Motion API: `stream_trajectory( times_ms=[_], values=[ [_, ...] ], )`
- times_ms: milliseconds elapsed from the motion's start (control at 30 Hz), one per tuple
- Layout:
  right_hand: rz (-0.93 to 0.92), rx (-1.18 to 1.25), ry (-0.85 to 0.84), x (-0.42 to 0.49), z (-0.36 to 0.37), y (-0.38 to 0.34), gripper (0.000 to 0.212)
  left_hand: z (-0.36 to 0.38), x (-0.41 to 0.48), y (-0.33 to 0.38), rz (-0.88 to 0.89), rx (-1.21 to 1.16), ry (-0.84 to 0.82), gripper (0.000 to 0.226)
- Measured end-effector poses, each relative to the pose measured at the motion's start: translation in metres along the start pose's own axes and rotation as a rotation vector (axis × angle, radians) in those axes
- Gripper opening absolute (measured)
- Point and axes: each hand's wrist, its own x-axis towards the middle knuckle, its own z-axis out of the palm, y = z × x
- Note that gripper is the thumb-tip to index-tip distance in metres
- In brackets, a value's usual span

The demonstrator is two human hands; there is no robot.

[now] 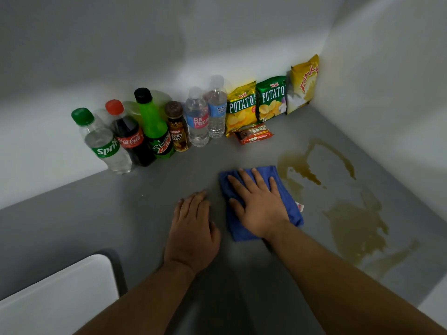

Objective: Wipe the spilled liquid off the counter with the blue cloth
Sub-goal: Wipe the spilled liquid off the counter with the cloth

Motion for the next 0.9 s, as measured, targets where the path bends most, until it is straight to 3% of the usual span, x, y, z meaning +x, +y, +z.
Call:
stream_trajectory(
  times_ms=[133, 233, 533, 667, 800, 900],
  values=[
    [0.157, 0.010, 0.046, -0.016, 0.004, 0.016, 0.067, 0.002, 0.000, -0.002, 0.000, 0.003, -0.003, 0.047],
    [0.178, 0.020, 0.043, -0.045, 0.013, 0.007, 0.067, 0.002, 0.001, -0.002, 0.009, 0.006, -0.003, 0.047],
    [-0.149, 0.062, -0.008, 0.011, -0.001, -0.016, 0.059, 0.001, 0.000, 0.002, 0.016, 0.027, 0.024, 0.050],
    [-0.011, 0.080, 0.017, 0.040, -0.010, -0.001, 0.059, 0.002, 0.000, -0.001, 0.021, 0.042, 0.010, 0.050],
    [0.190, 0.063, 0.066, 0.011, -0.001, 0.009, 0.063, 0.001, 0.000, -0.001, 0.022, 0.038, -0.003, 0.049],
    [0.149, 0.037, 0.065, -0.015, 0.010, -0.005, 0.068, -0.001, 0.001, 0.001, 0.010, 0.053, -0.022, 0.050]
  ],
)
